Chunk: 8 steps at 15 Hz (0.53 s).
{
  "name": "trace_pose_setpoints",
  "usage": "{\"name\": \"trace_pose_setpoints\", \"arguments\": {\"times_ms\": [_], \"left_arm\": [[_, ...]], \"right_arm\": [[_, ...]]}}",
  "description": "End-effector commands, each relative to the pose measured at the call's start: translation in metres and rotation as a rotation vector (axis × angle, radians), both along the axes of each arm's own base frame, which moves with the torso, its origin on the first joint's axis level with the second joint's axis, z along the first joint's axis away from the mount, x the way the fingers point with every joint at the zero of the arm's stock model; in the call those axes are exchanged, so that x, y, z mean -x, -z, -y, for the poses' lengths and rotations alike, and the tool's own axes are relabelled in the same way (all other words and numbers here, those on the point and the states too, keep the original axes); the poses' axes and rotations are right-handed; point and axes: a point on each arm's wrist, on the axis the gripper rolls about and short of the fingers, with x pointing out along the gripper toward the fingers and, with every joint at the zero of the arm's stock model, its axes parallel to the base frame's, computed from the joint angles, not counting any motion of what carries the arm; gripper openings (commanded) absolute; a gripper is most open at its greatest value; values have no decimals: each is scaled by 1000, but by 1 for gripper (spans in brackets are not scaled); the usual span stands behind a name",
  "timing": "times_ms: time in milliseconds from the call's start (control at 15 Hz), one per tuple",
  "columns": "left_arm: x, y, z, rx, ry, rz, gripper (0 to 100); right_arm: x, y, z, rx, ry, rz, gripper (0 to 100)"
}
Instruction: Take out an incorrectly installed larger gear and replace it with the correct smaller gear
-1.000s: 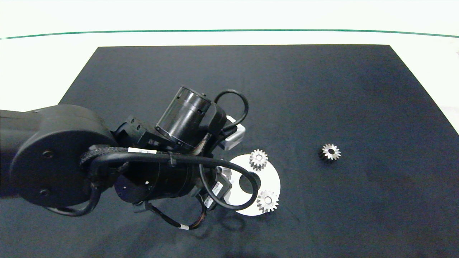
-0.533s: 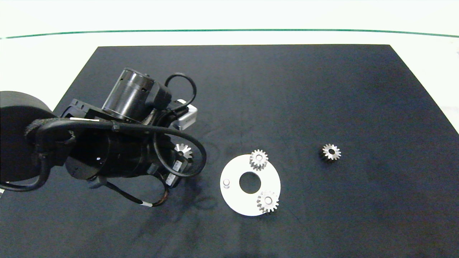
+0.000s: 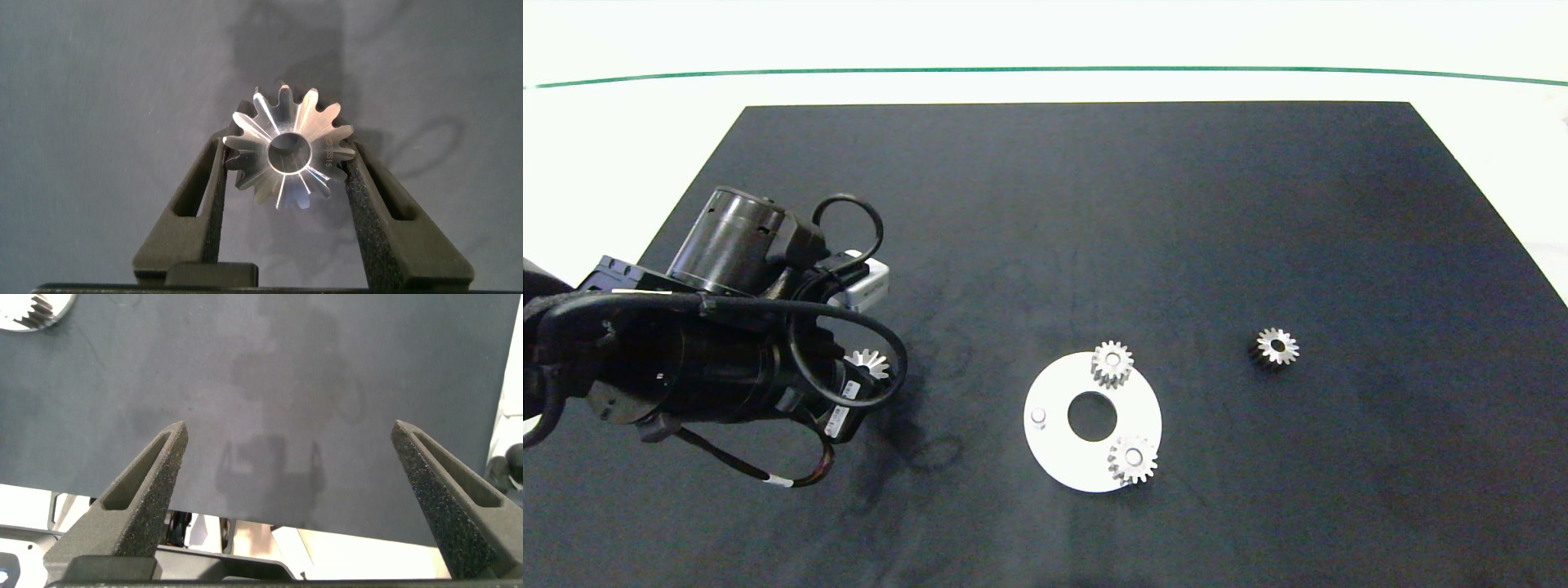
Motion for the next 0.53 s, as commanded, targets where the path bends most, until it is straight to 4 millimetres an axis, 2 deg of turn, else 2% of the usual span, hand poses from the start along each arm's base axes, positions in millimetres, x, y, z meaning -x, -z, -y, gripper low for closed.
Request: {"name": "trace_pose_setpoints", "arguments": {"times_ms": [67, 533], "left_arm": [[1, 6, -7, -5, -17, -26, 31], [3, 18, -10, 12, 2, -76, 31]], "right_arm": [[0, 2, 0, 2, 1, -11, 100], [-1, 5, 0, 4, 2, -24, 100]]}}
